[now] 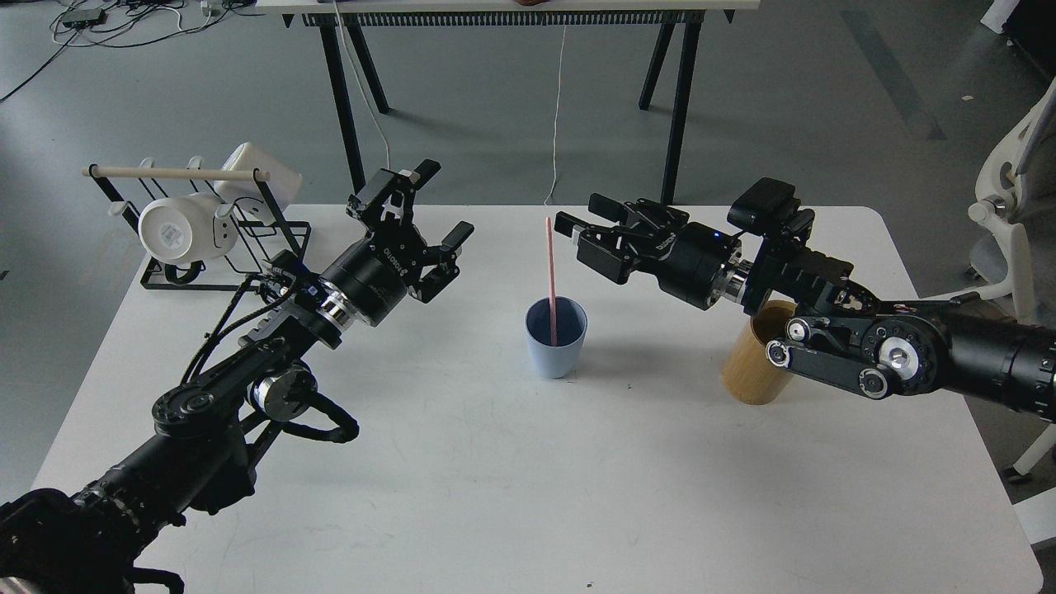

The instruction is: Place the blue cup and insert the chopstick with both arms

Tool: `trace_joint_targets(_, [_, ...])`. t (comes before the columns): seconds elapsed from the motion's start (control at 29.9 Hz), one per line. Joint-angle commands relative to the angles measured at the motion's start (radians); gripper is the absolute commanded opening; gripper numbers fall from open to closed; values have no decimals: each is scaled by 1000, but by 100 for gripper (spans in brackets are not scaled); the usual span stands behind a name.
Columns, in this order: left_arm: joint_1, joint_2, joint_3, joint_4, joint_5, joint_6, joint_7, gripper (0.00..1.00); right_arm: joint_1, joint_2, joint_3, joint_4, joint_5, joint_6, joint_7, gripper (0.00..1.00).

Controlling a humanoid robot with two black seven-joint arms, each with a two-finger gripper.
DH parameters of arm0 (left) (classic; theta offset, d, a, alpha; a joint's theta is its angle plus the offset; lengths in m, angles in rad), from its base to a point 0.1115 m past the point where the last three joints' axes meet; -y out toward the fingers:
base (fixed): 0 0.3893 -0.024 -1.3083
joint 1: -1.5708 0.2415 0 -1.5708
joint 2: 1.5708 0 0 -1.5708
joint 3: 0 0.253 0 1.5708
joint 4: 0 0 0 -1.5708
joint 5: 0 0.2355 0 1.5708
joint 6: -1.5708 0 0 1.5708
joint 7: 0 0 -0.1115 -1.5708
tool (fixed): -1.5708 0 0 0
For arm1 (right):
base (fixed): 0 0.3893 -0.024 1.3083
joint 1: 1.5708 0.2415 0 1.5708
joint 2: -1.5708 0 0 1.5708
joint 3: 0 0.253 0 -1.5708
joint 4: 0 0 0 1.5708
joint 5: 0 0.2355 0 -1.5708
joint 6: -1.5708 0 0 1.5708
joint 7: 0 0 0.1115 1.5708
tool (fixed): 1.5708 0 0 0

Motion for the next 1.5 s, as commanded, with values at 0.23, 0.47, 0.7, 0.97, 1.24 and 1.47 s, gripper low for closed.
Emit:
trace_joint_targets(0.23, [-17,40,-24,-4,0,0,0,98,-3,-211,249,227,418,18,0,96])
trace_joint_targets(0.47, [-49,98,-57,-13,-32,0,0,98,-60,-393,379,428,826,139,0,96])
trace_joint_targets(0.7, [-51,167,-170,-16,-112,0,0,98,-153,-464,496,462,1140,508,0,97])
trace_joint_targets(0.97, [-47,272,-198,-66,-138,0,0,98,-347,-452,655,324,1343,961,0,99])
trace_joint_targets(1.24, [-46,318,-239,-86,-177,0,0,98,-439,-406,704,259,1368,961,0,99])
trace_joint_targets(1.47, [-26,316,-236,-86,-178,0,0,98,-439,-406,733,258,1366,961,0,99])
